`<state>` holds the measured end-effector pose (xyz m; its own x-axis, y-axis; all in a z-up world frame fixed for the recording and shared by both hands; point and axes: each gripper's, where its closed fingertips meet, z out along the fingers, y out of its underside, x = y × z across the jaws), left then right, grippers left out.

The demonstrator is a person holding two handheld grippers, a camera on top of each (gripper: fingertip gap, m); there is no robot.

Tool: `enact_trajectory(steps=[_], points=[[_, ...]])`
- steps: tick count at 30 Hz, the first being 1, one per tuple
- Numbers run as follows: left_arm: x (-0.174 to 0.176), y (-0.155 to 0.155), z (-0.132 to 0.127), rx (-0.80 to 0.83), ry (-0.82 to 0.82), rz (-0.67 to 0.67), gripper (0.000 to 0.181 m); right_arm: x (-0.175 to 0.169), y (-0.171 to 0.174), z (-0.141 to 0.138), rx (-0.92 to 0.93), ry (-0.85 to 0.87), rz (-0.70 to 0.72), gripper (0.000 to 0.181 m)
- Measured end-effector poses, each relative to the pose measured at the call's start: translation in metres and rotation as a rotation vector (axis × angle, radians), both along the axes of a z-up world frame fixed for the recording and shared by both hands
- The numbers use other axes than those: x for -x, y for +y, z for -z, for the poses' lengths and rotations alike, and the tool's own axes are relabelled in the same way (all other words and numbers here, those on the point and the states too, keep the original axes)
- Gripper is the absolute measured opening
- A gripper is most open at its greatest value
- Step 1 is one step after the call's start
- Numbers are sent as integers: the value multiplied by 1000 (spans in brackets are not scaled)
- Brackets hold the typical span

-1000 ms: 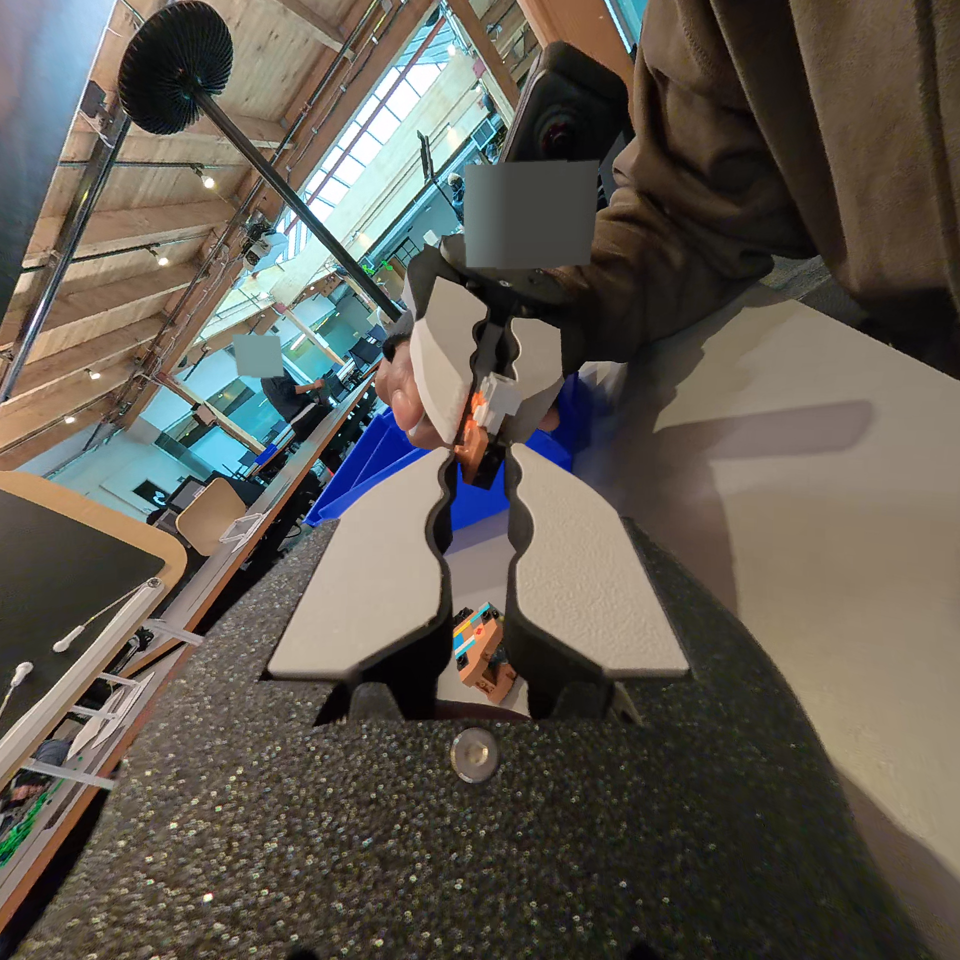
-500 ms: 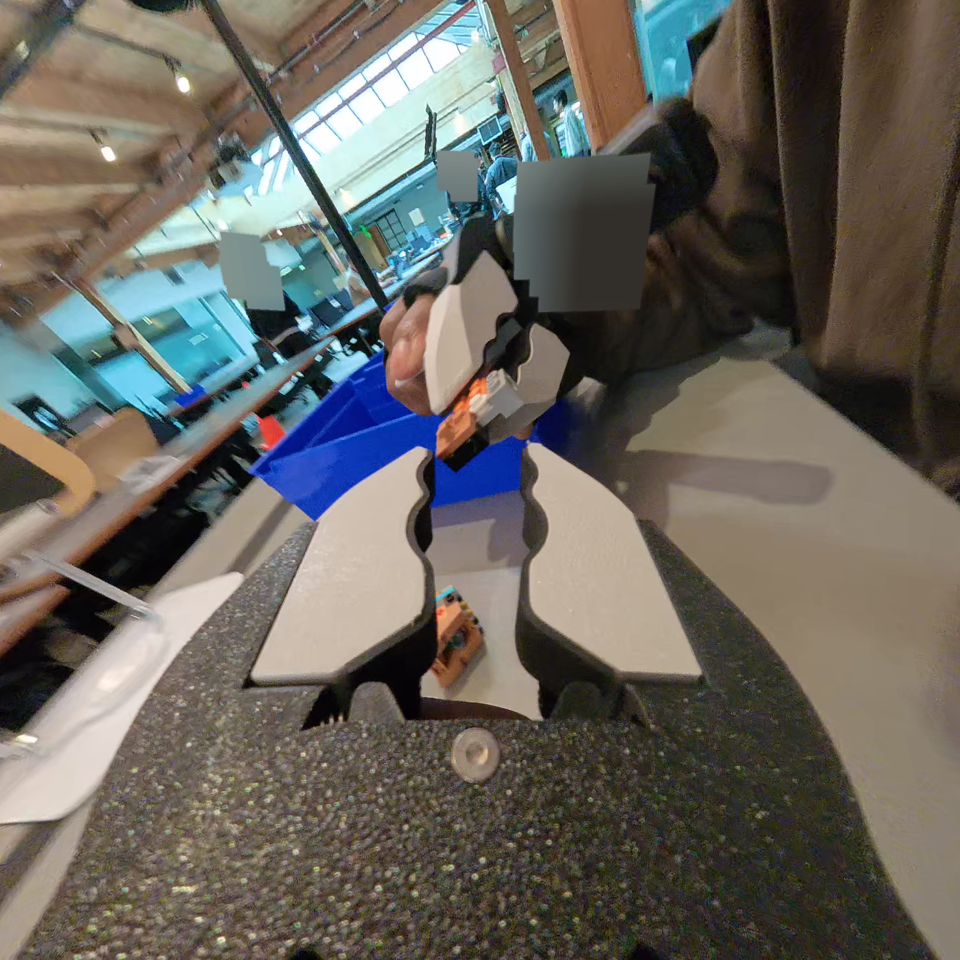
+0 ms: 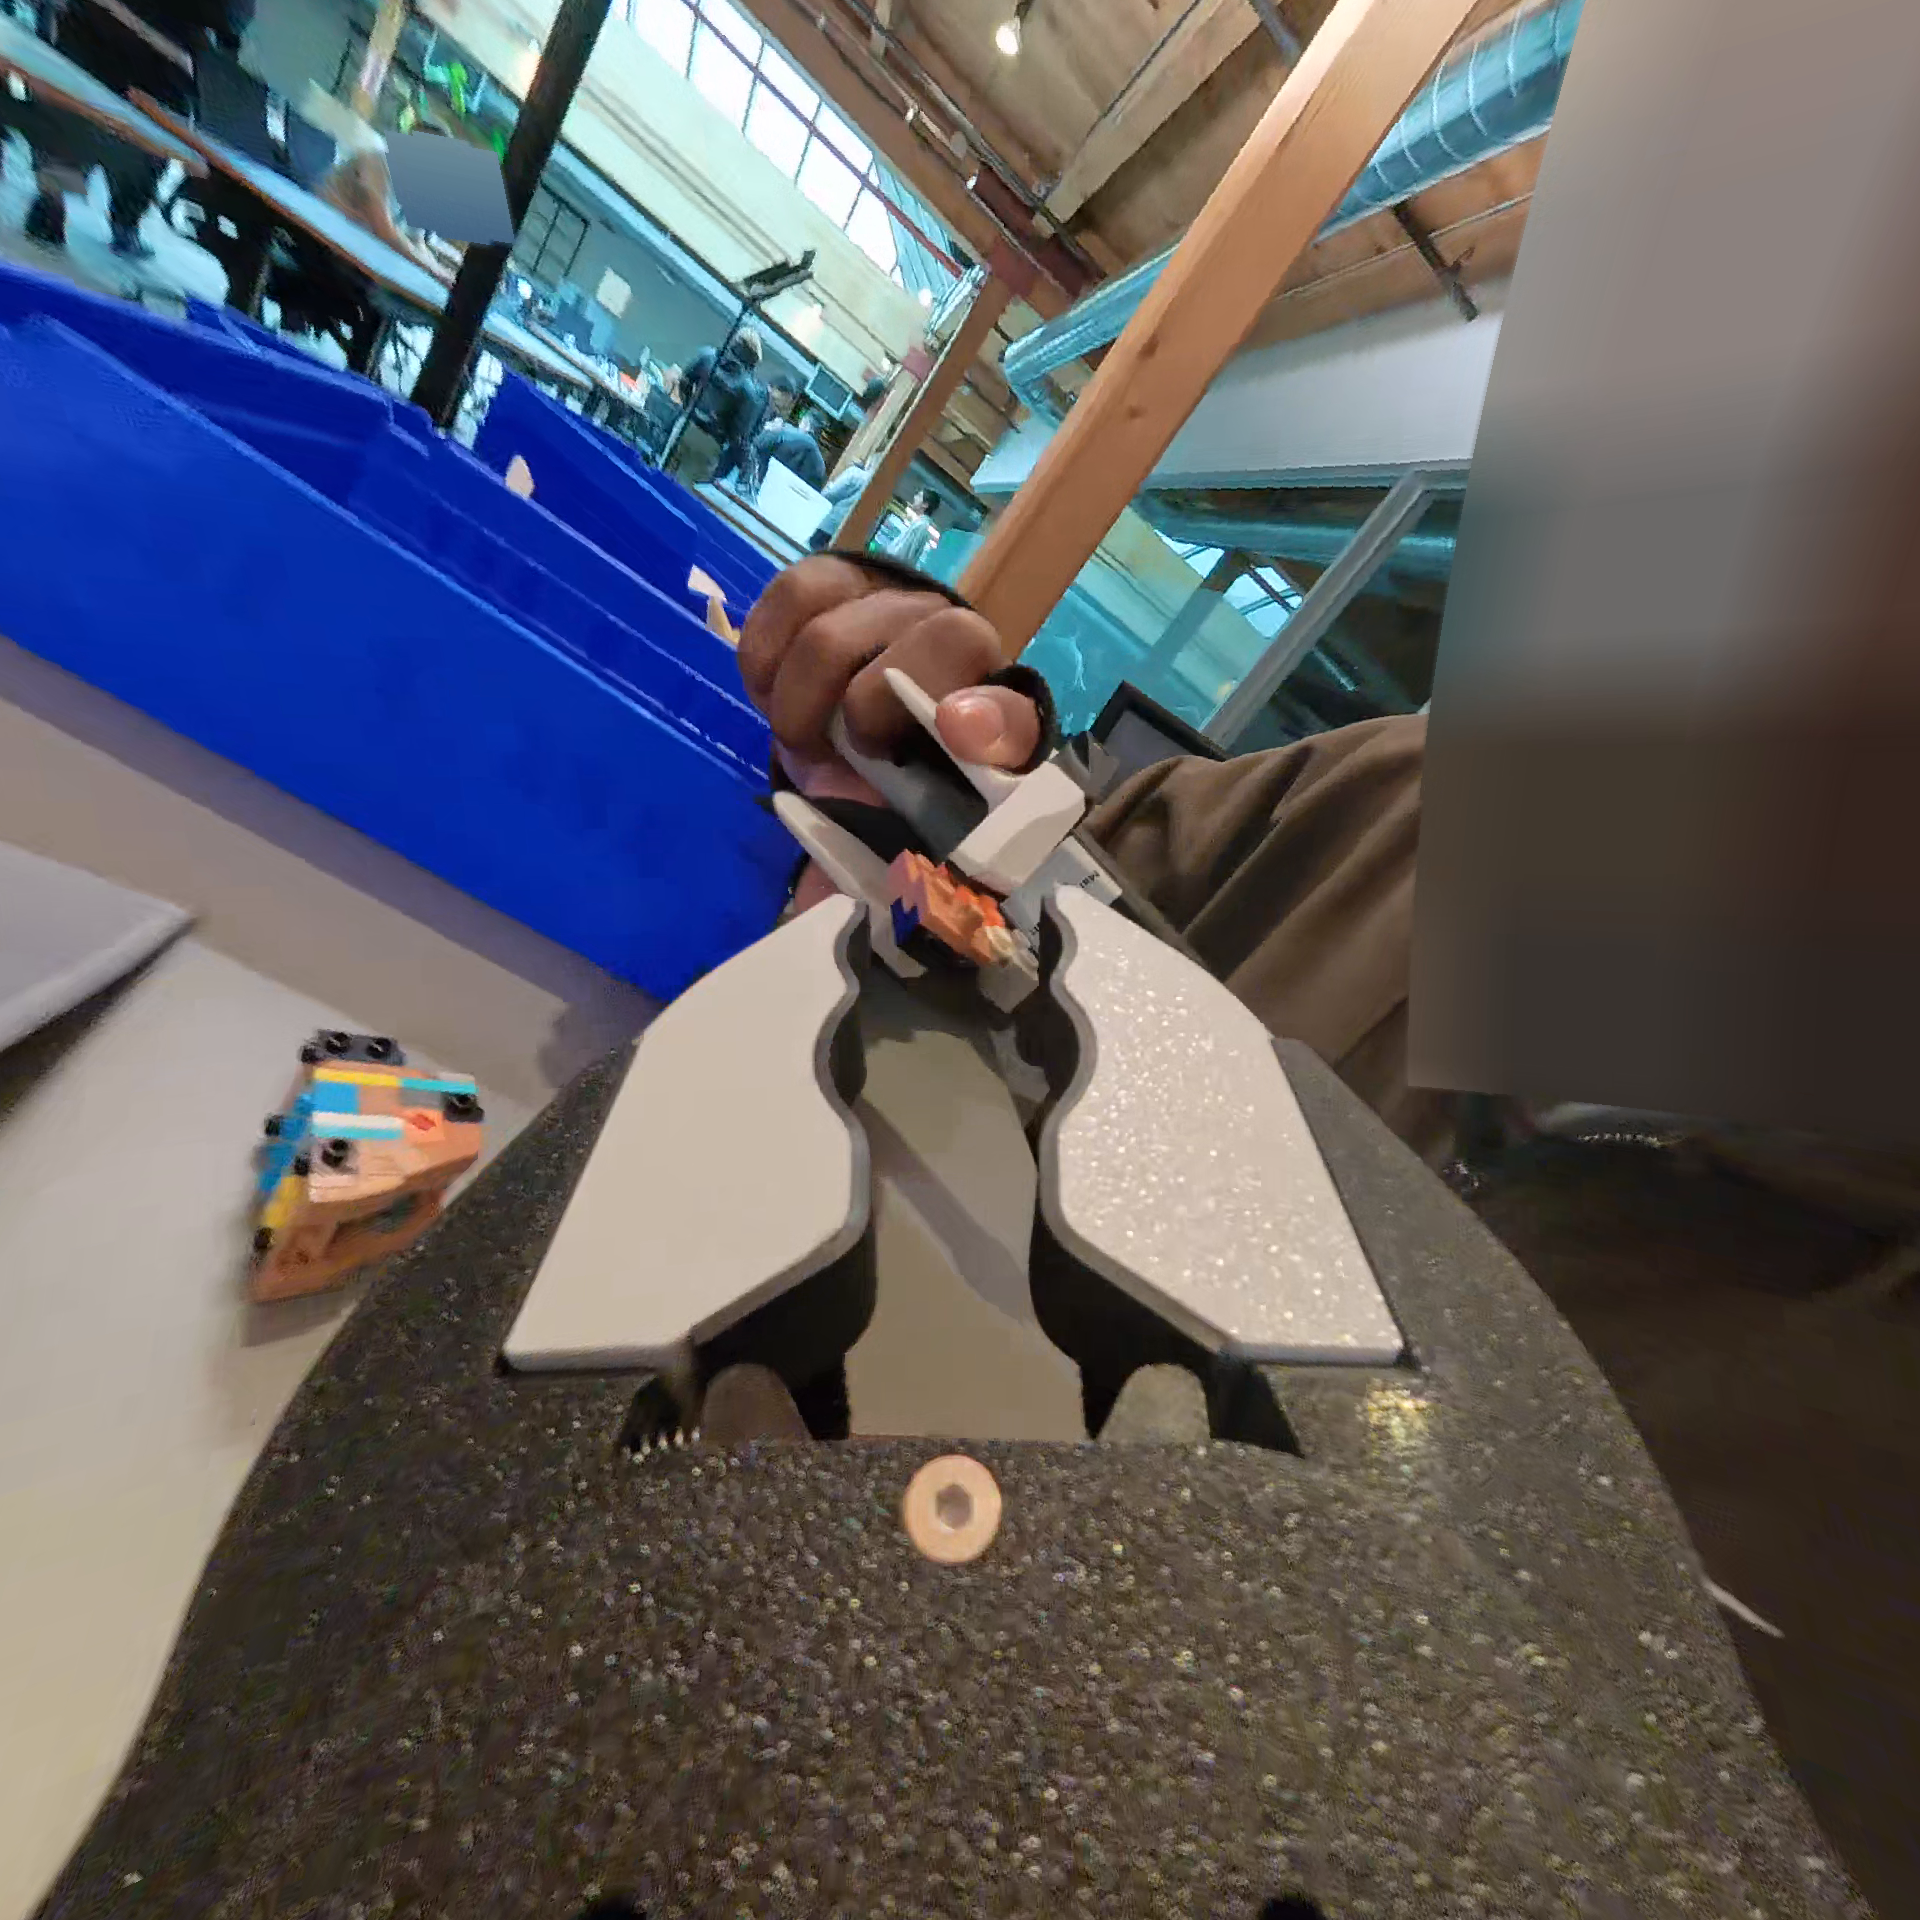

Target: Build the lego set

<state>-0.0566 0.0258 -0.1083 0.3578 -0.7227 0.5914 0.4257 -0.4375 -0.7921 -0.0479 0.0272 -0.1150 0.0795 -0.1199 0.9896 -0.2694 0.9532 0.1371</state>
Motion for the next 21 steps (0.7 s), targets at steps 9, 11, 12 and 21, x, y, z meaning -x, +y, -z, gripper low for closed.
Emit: enact_trajectory(steps=[9,11,12,21], points=[[-7,5,18,159,24,0,18,5,-1,11,-247,85,69,11],[-7,6,17,158,26,-15,18,6,-1,10,-266,99,77,11],[-7,6,16,154,25,-21,18,6,-1,9,-268,103,79,11],[-7,9,16,124,31,-58,17,6,0,9,-305,108,90,11]])
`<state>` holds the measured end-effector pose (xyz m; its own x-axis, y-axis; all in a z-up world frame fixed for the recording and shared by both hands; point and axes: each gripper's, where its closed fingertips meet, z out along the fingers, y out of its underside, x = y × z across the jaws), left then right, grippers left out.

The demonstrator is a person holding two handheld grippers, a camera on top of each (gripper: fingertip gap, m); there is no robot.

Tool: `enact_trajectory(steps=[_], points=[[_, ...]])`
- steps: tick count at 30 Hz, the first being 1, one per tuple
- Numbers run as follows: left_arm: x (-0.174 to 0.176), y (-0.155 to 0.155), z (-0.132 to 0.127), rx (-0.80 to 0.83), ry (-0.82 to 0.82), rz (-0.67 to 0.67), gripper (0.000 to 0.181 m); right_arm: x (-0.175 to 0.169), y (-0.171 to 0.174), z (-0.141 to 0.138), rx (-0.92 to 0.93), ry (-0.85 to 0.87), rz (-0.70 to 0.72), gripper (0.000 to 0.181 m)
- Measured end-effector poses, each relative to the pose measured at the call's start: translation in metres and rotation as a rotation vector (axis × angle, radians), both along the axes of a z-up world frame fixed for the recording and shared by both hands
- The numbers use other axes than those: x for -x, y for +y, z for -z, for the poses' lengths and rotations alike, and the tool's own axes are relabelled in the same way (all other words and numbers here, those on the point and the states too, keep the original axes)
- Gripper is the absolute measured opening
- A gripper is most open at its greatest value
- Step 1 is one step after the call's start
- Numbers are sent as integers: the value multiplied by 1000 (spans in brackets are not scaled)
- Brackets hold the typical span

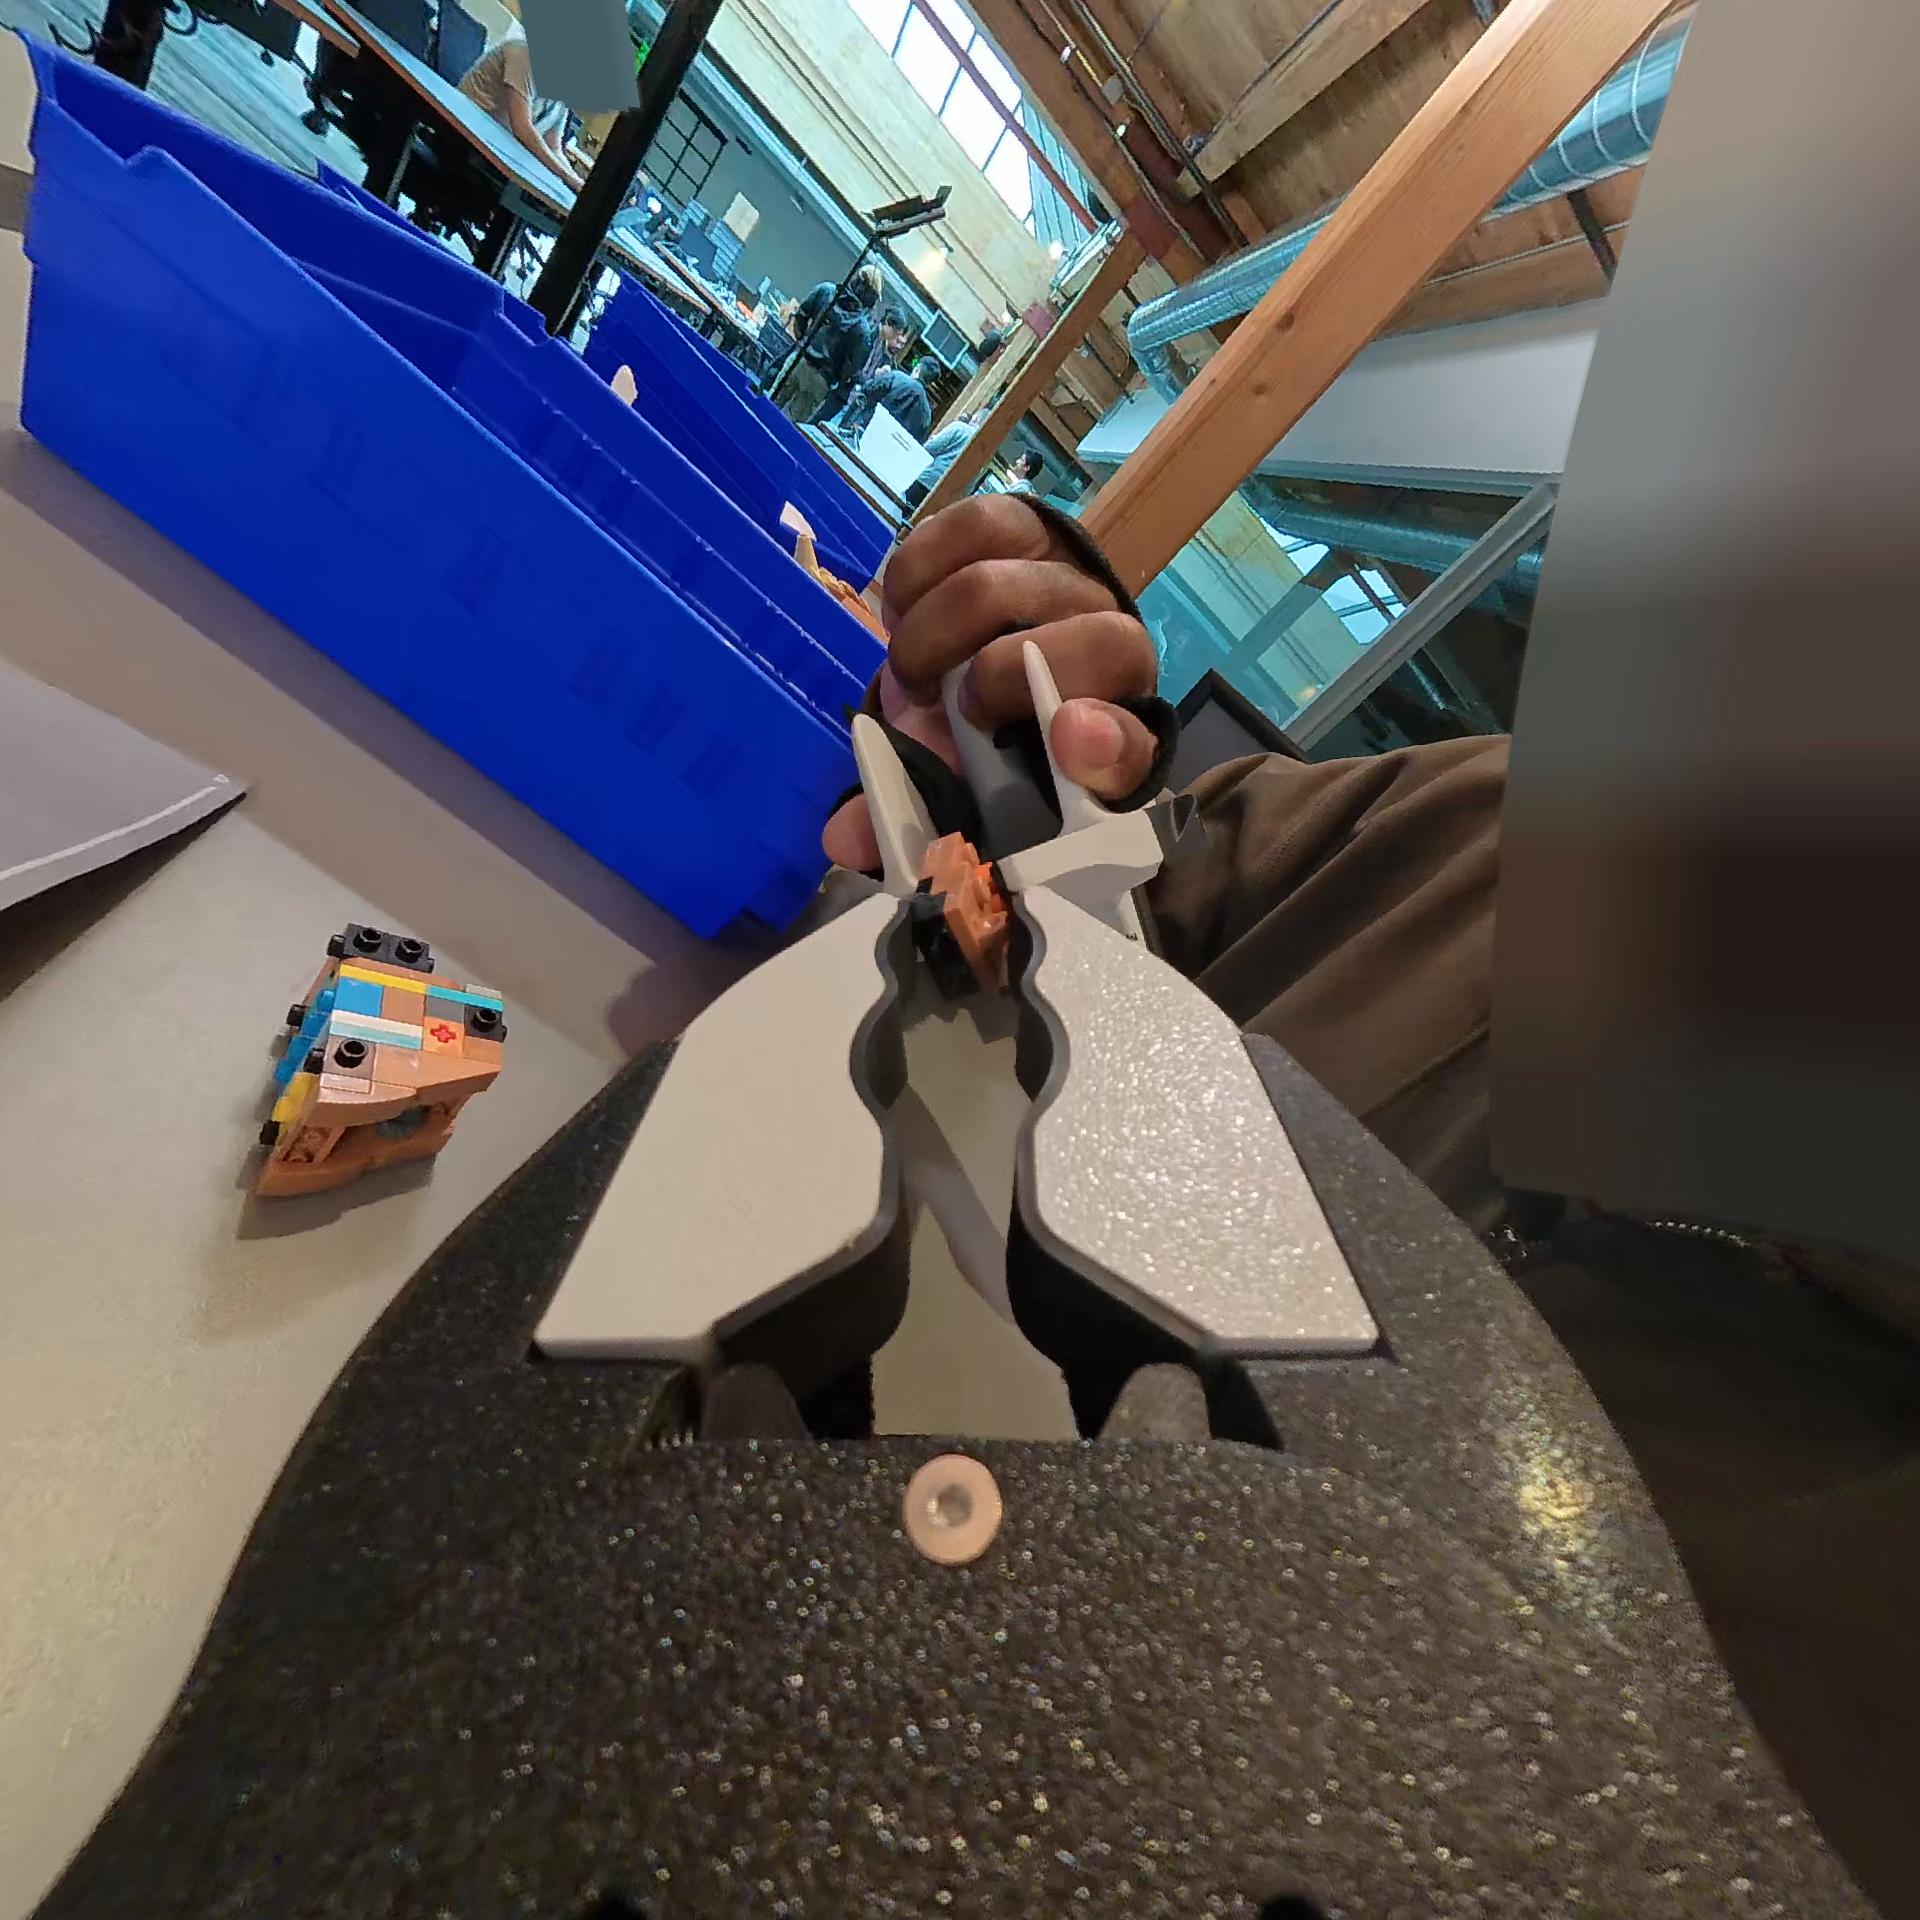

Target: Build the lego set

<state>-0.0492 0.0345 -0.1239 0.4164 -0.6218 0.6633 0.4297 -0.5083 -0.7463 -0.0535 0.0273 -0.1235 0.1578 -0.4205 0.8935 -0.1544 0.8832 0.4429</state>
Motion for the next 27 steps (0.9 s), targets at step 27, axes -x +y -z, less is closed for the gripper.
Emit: enact_trajectory(steps=[27], points=[[29,11,-9,-224,113,-185,17,10,29,-6,1182,-621,166,34]])
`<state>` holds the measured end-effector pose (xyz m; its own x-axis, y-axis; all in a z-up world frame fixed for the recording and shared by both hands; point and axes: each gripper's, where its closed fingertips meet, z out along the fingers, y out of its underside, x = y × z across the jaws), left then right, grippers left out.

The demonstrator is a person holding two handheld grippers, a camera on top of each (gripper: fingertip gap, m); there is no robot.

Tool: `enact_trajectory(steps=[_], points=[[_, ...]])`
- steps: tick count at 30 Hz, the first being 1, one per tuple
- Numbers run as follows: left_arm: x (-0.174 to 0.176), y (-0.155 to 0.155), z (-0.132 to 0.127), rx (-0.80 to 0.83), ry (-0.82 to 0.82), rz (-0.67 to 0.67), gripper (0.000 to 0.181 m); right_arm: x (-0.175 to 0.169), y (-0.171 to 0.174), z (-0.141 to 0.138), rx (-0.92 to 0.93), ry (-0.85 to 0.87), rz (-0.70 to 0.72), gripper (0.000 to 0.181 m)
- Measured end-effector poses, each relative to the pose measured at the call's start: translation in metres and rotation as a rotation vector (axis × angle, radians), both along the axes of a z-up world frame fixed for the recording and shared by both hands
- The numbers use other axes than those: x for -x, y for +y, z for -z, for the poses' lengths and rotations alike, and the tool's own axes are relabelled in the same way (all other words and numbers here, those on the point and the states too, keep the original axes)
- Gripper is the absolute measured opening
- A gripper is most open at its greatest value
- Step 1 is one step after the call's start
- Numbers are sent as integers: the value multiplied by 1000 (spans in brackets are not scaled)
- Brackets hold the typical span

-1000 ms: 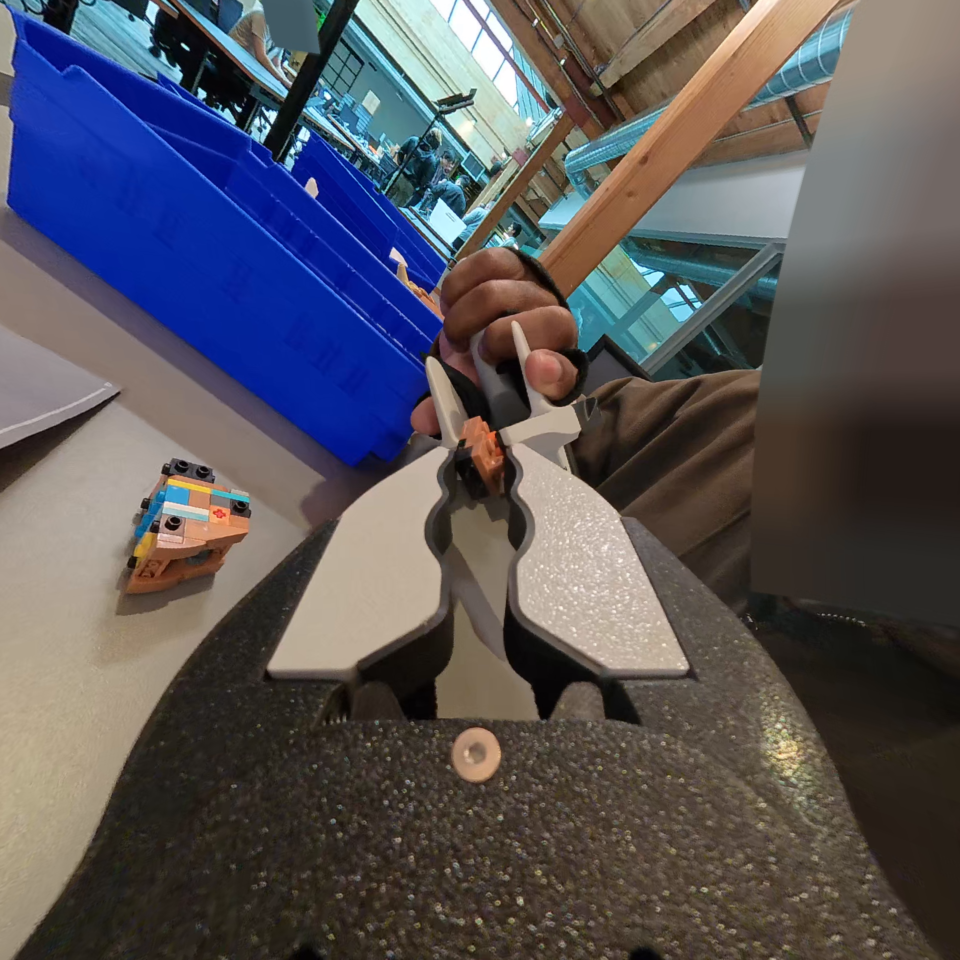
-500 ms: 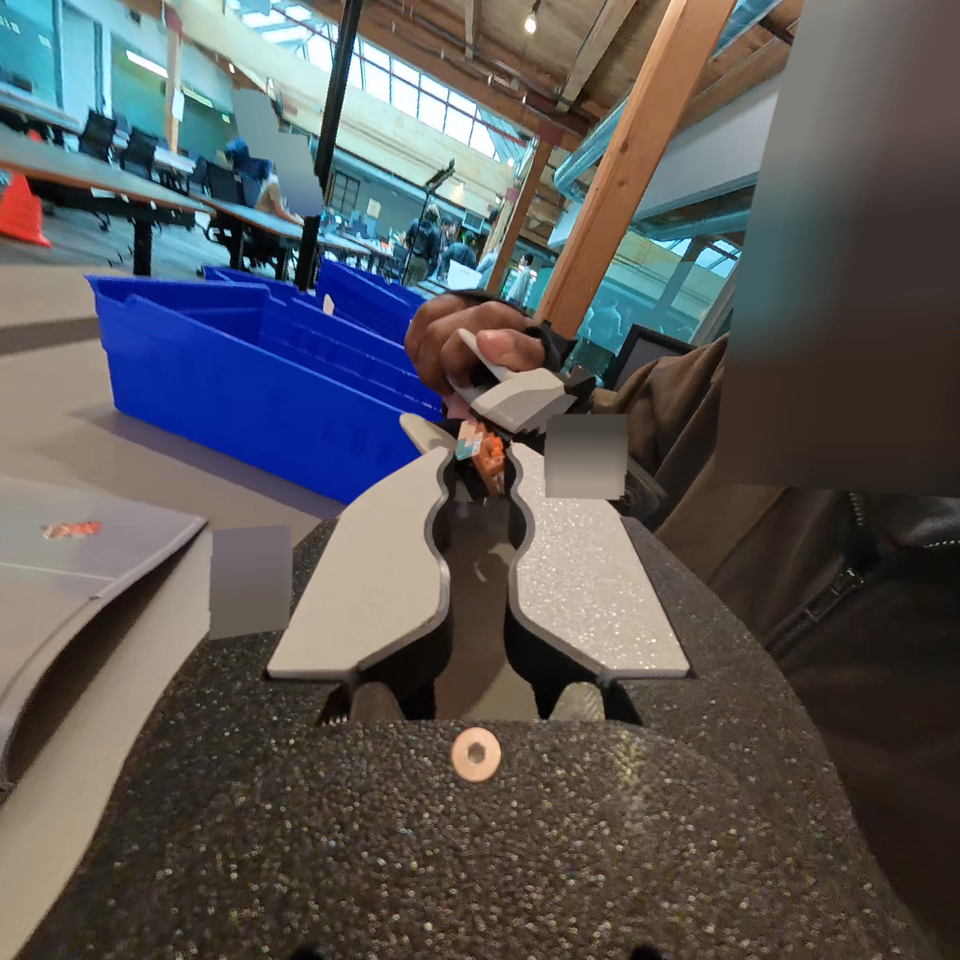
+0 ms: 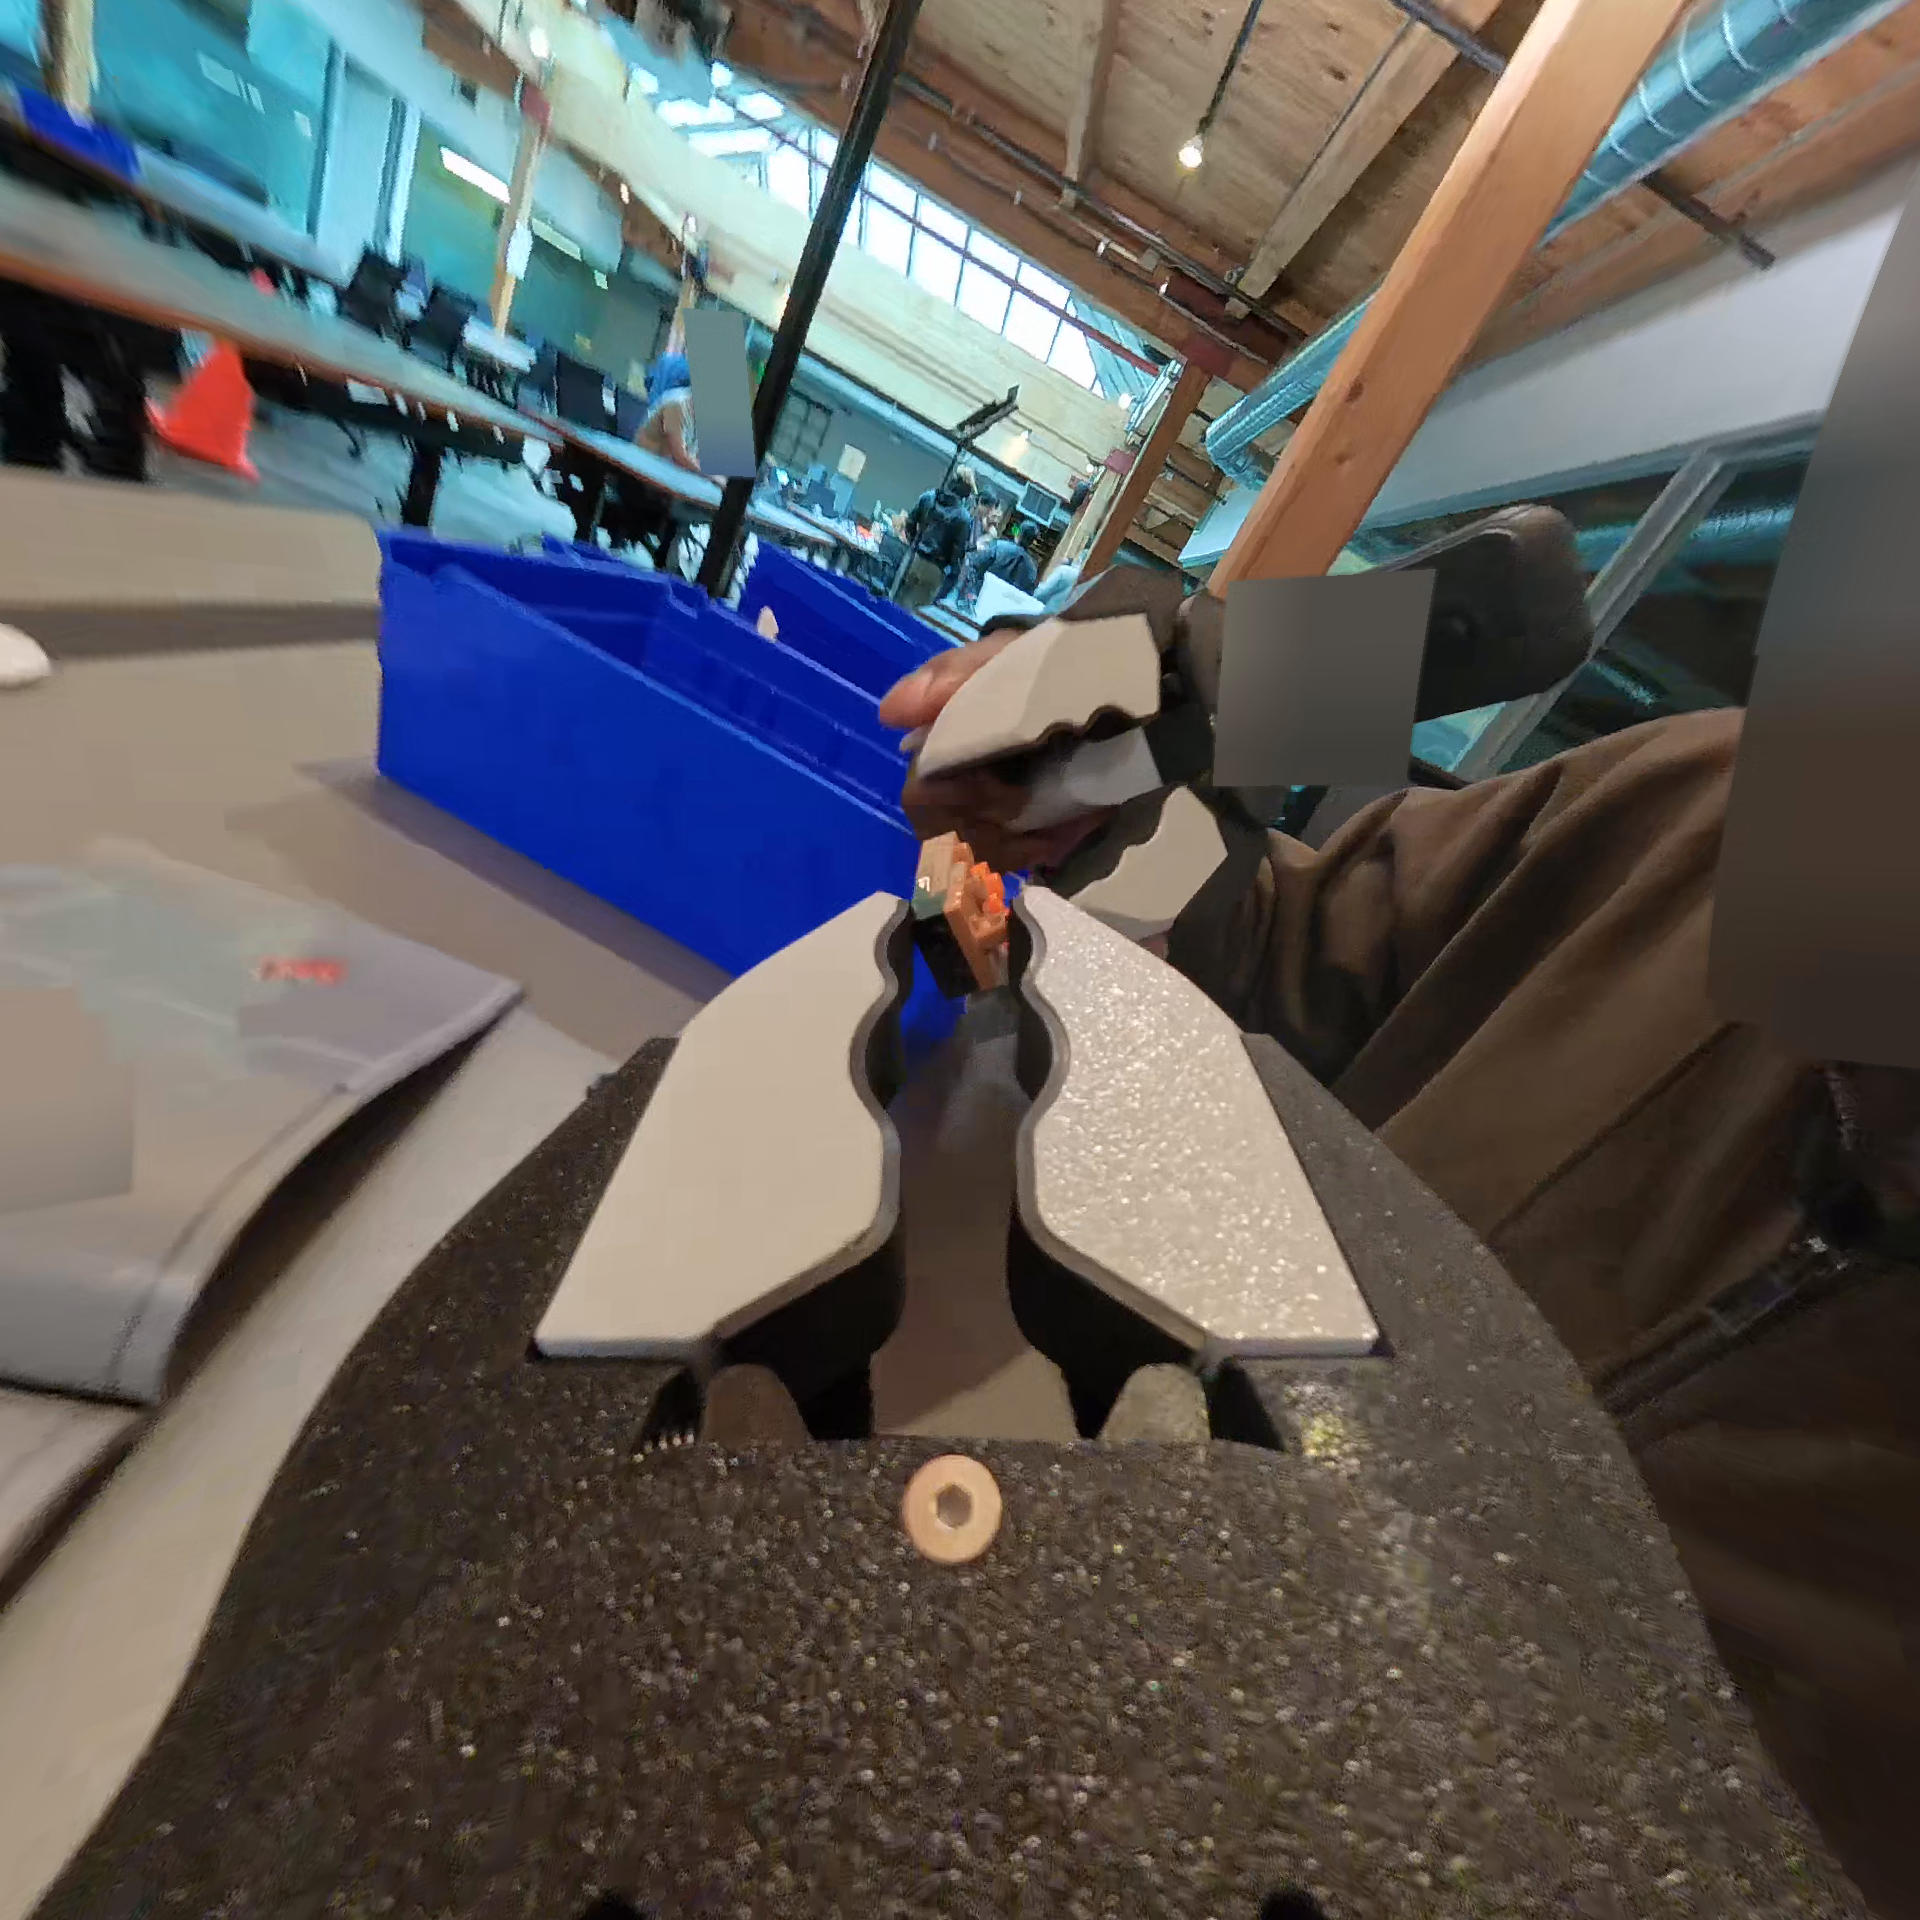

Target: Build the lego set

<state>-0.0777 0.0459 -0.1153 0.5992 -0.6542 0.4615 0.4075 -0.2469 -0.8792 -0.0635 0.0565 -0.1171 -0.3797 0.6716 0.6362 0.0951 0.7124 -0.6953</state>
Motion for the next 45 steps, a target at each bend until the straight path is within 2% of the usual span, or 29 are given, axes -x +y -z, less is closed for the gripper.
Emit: enact_trajectory(steps=[5,11,15,18,22,27,32,40,45], points=[[-2,1,10,124,-89,42,17,-1,-2,4,-113,34,16,41],[-12,-2,12,139,-70,79,17,-3,-6,11,-196,27,32,45],[-3,1,18,175,-61,52,17,-7,-13,12,-163,-5,68,41],[-5,-2,30,248,-43,100,17,-14,-22,18,-138,-23,112,38],[-17,-4,55,348,51,152,17,-25,-35,45,-61,-101,160,37],[-29,-6,65,380,42,209,17,-31,-33,72,82,-79,210,39],[-38,-9,63,389,-21,264,17,-31,-25,67,158,4,218,44],[-53,-15,60,395,-70,346,17,-32,-31,70,204,-10,159,50],[-62,-17,64,411,-74,375,18,-33,-35,70,192,-4,139,38]])
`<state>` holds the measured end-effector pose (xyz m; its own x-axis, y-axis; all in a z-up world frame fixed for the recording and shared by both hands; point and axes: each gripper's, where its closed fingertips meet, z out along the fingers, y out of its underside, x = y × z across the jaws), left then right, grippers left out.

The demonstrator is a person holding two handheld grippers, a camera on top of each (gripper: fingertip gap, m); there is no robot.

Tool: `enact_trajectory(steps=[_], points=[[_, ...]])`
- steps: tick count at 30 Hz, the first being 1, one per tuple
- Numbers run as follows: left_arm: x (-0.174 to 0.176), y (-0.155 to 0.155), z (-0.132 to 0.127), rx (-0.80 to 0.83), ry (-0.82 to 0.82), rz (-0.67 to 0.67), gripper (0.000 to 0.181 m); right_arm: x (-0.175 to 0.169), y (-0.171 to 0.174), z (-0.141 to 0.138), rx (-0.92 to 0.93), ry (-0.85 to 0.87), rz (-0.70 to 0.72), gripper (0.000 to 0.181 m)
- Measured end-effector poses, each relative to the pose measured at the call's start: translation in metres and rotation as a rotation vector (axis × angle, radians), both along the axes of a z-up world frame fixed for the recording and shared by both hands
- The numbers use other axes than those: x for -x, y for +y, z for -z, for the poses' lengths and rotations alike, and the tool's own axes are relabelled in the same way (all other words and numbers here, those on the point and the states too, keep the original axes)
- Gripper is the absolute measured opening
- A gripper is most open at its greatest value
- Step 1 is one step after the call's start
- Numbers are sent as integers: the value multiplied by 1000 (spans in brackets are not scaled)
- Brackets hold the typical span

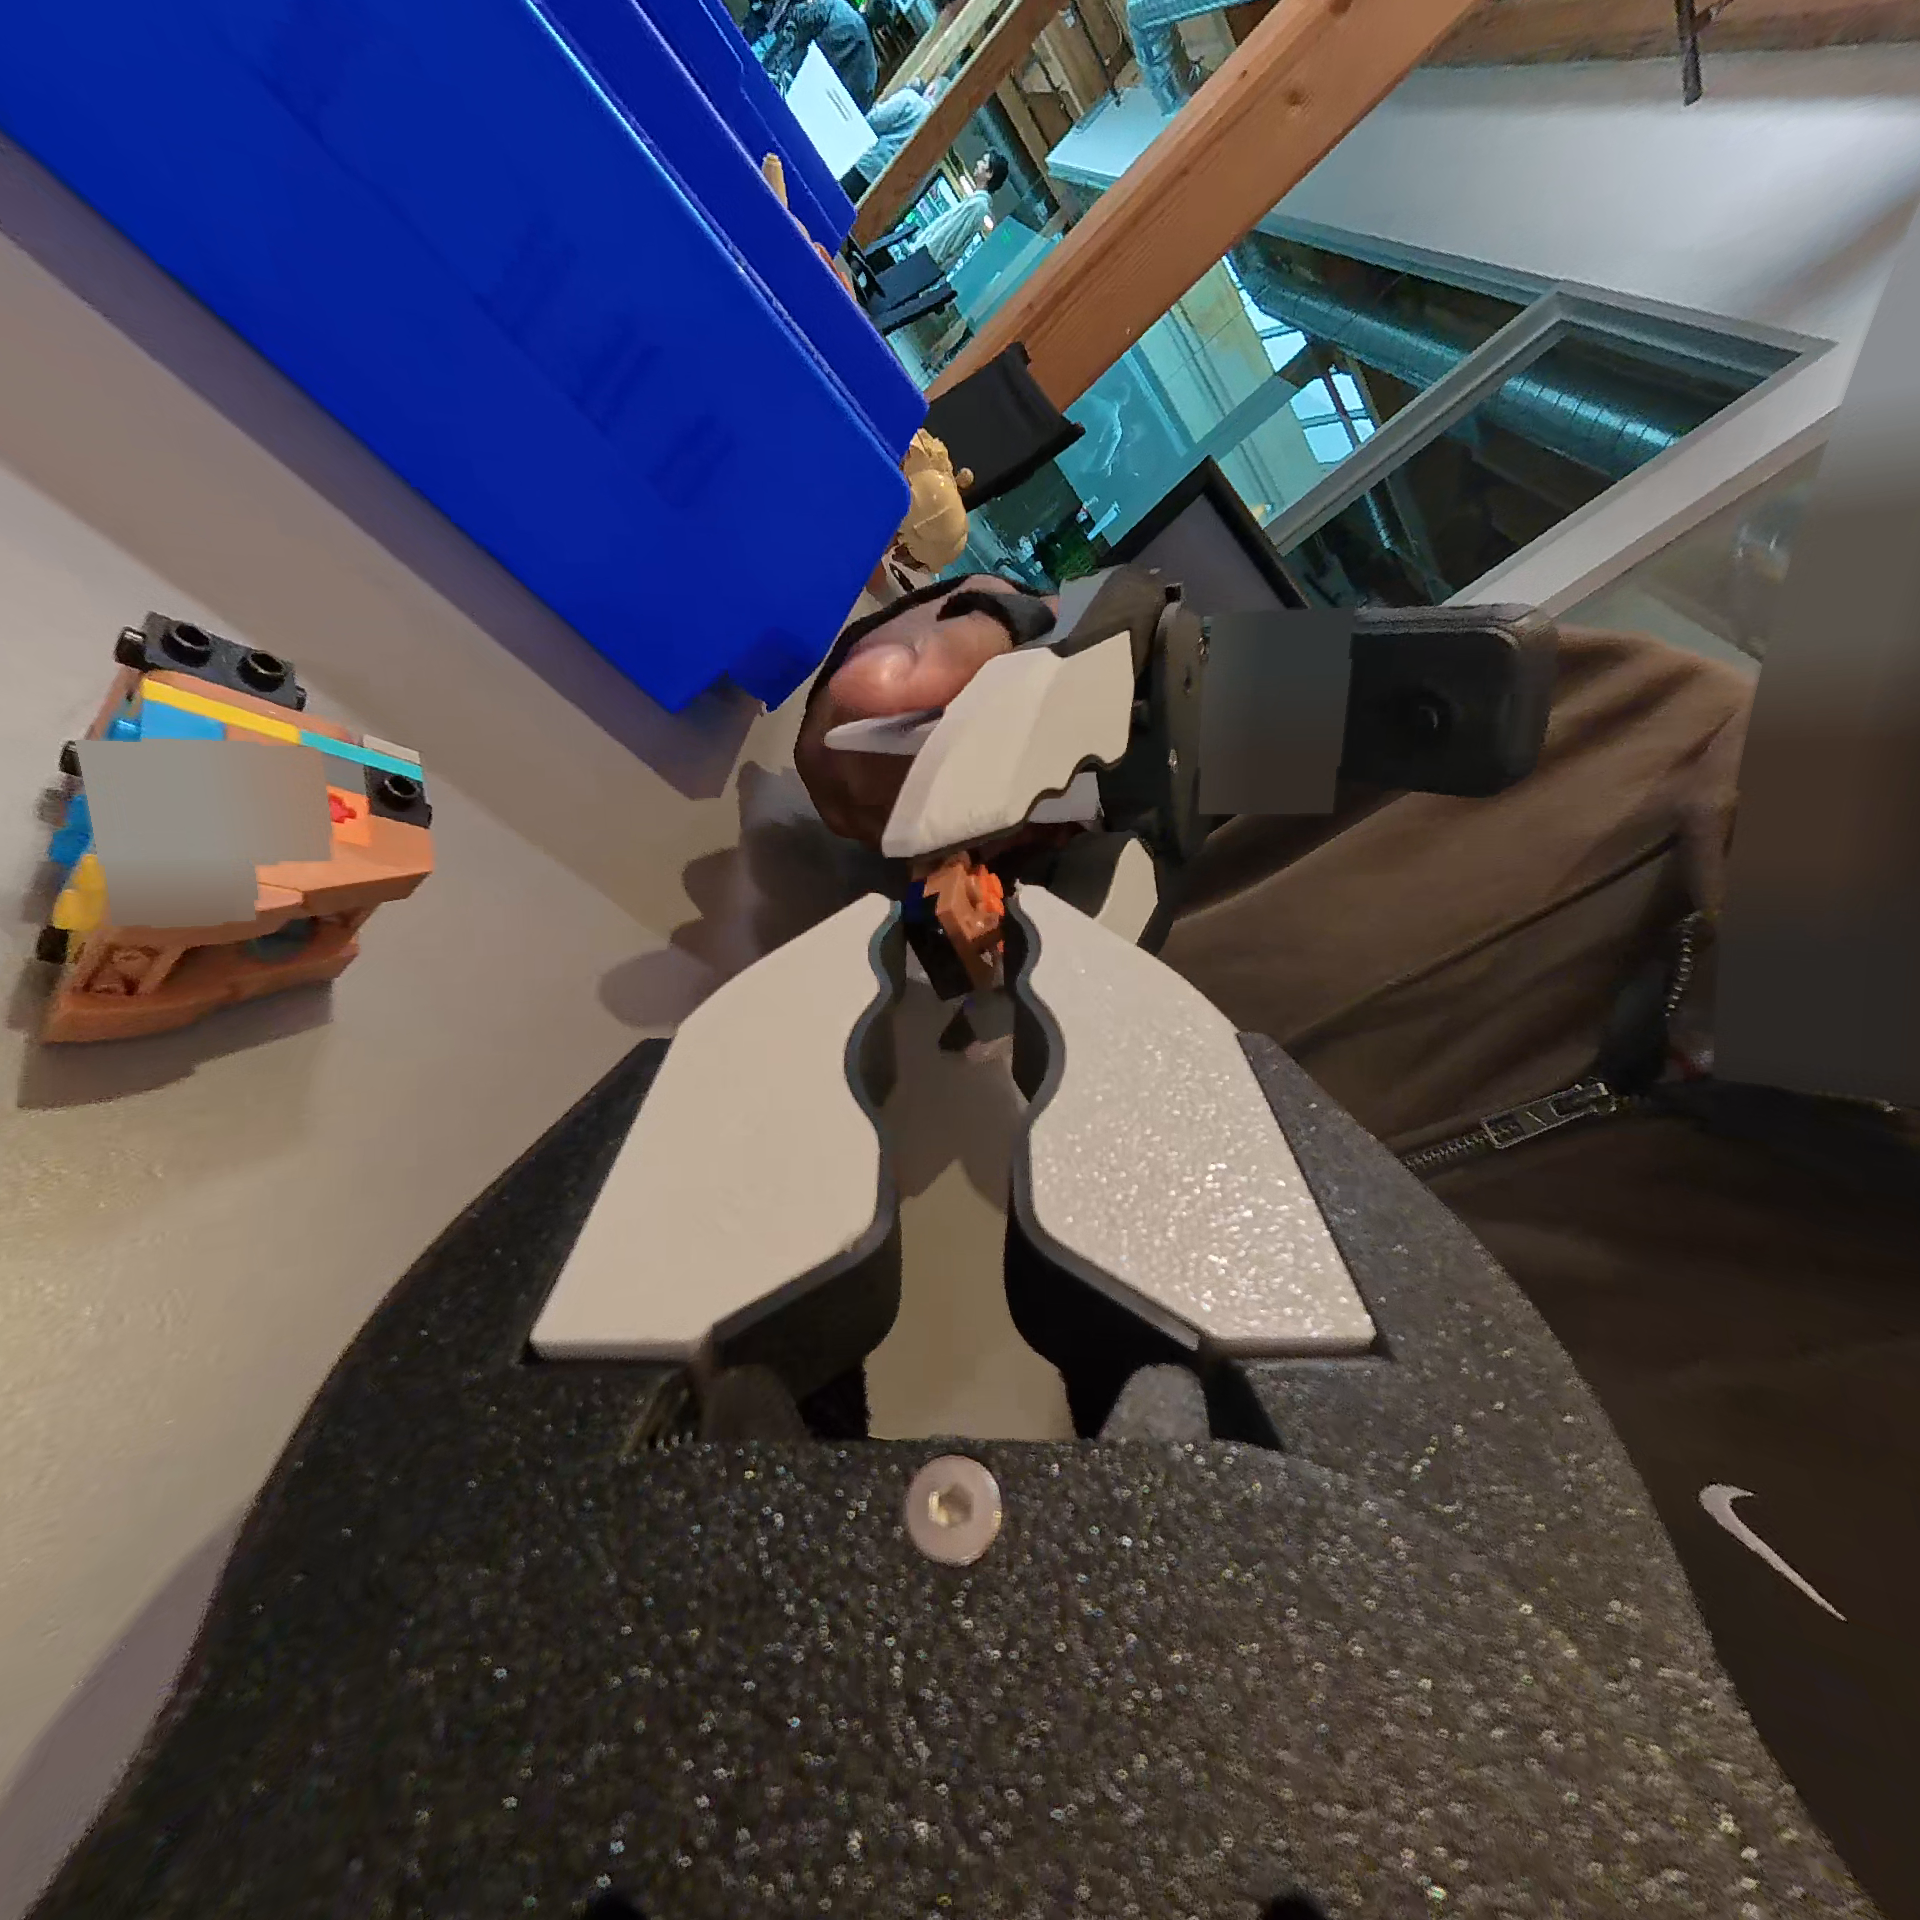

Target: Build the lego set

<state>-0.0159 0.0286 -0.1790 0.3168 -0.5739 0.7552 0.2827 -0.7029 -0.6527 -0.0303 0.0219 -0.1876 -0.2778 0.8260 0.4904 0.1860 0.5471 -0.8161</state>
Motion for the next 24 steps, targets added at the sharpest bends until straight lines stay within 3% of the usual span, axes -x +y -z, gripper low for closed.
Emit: enact_trajectory(steps=[10,16,20,24], points=[[0,3,-7,-98,35,-22,24,-2,1,-4,45,11,-11,36],[7,3,-23,-350,144,-80,51,-6,4,-9,135,14,-22,36],[8,3,-27,-545,282,-128,53,-8,5,-14,212,17,-41,36],[5,1,-33,-629,298,-140,50,-11,3,-20,264,29,-70,36]])
